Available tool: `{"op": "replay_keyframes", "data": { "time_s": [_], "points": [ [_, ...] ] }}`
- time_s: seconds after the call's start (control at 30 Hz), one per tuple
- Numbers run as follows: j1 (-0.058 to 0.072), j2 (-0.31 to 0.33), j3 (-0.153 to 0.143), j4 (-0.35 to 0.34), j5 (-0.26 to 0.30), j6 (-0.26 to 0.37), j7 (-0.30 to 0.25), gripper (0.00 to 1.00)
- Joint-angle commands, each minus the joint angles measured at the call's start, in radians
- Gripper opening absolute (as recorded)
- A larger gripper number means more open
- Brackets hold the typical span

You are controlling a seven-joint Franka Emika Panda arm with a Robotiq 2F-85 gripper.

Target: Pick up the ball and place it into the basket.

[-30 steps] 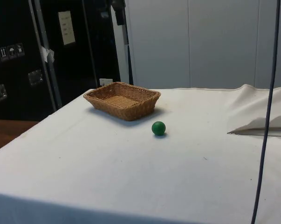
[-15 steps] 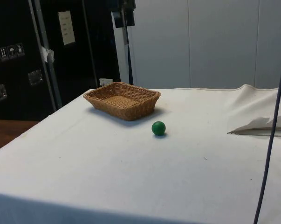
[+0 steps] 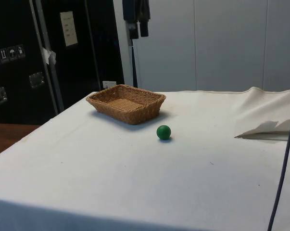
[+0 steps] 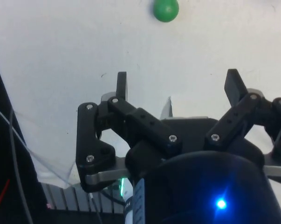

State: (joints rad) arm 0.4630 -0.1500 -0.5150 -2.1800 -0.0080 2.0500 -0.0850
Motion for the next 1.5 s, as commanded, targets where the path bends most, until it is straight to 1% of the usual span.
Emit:
{"op": "replay_keyframes", "data": {
  "time_s": [0.0,0.2,0.23,0.27,0.37,0.4,0.47,0.5,0.53,0.73,0.8,0.83,0.87,1.1,1.13,1.17,1.23,1.27,1.3,1.47],
  "points": [
    [-0.004,-0.016,0.000,-0.027,-0.012,0.031,0.002,1.00],
    [-0.008,-0.050,-0.005,-0.112,-0.022,0.107,0.001,1.00],
    [-0.005,-0.041,-0.006,-0.099,-0.011,0.088,-0.004,1.00],
    [-0.009,-0.054,-0.005,-0.123,-0.023,0.117,0.001,1.00],
    [-0.011,-0.065,-0.006,-0.161,-0.026,0.152,0.002,1.00],
    [-0.013,-0.072,-0.006,-0.185,-0.027,0.175,0.003,1.00],
    [-0.015,-0.078,-0.006,-0.209,-0.027,0.199,0.003,1.00],
    [-0.011,-0.071,-0.008,-0.200,-0.015,0.184,-0.004,1.00],
    [-0.016,-0.080,-0.006,-0.219,-0.027,0.209,0.003,1.00],
    [-0.021,-0.088,-0.011,-0.299,-0.025,0.293,0.004,1.00],
    [-0.021,-0.087,-0.013,-0.322,-0.023,0.320,0.004,1.00],
    [-0.016,-0.081,-0.014,-0.305,-0.015,0.295,-0.003,1.00],
    [-0.021,-0.086,-0.015,-0.333,-0.023,0.333,0.004,1.00],
    [-0.019,-0.077,-0.025,-0.411,-0.016,0.434,0.002,1.00],
    [-0.018,-0.076,-0.025,-0.419,-0.015,0.446,0.002,1.00],
    [-0.017,-0.077,-0.025,-0.411,-0.015,0.427,-0.001,1.00],
    [-0.016,-0.065,-0.029,-0.441,-0.010,0.483,-0.001,1.00],
    [-0.016,-0.065,-0.029,-0.441,-0.010,0.483,-0.001,1.00],
    [-0.014,-0.055,-0.032,-0.452,-0.005,0.506,-0.003,1.00],
    [-0.008,-0.016,-0.032,-0.467,0.014,0.561,-0.008,1.00]
  ]
}}
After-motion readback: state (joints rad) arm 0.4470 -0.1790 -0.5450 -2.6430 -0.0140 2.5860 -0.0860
